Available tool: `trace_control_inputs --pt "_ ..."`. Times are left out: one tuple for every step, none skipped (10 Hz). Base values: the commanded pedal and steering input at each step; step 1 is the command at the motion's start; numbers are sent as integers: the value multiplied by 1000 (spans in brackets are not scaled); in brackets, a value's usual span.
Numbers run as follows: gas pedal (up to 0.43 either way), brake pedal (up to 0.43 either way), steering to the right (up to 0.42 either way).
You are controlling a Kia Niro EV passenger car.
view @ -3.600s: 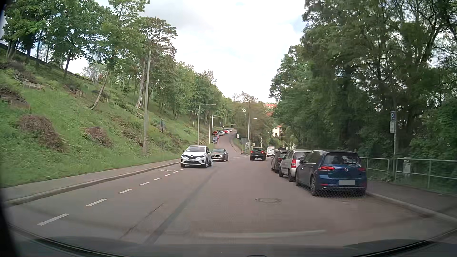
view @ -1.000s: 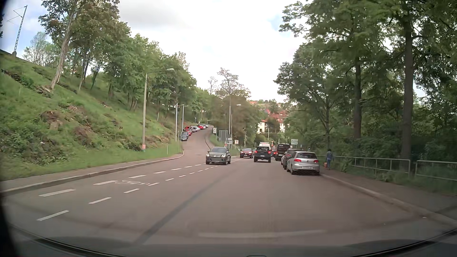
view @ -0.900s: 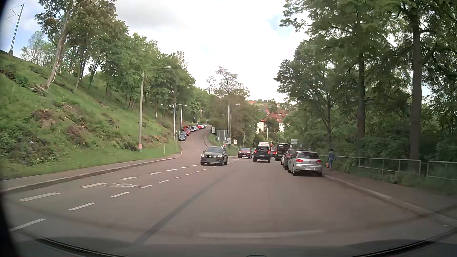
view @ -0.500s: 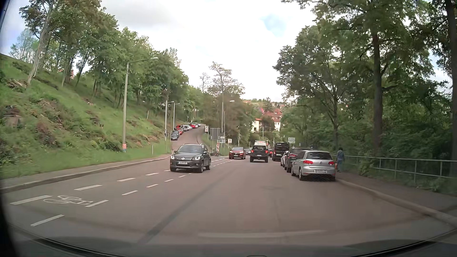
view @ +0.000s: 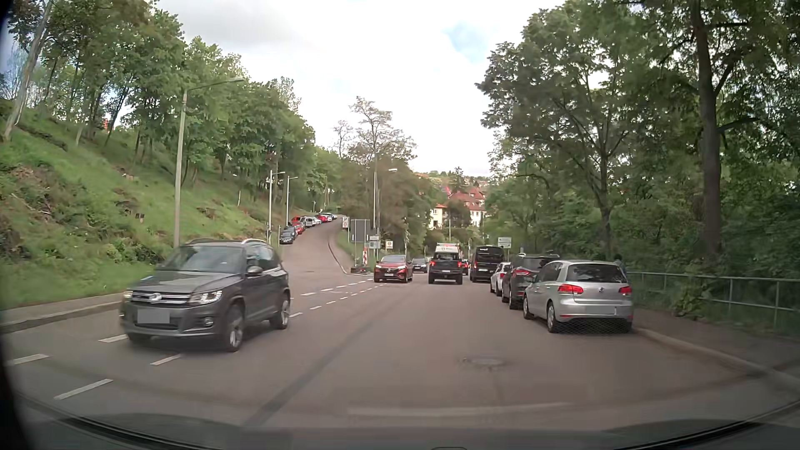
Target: Follow the waypoints while adhering to traffic rules and regulations
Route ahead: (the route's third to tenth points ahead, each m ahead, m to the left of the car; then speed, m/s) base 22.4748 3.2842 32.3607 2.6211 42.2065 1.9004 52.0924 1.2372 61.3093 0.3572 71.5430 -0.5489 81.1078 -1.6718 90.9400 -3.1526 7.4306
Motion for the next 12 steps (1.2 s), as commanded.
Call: trace_control_inputs --pt "0 238 32" --pt "0 238 34" --pt "0 232 34" --pt "0 238 33" --pt "0 238 33" --pt "0 238 31" --pt "0 238 25" --pt "0 238 18" --pt "0 238 13" --pt "0 238 11" --pt "0 244 13" --pt "0 244 12"
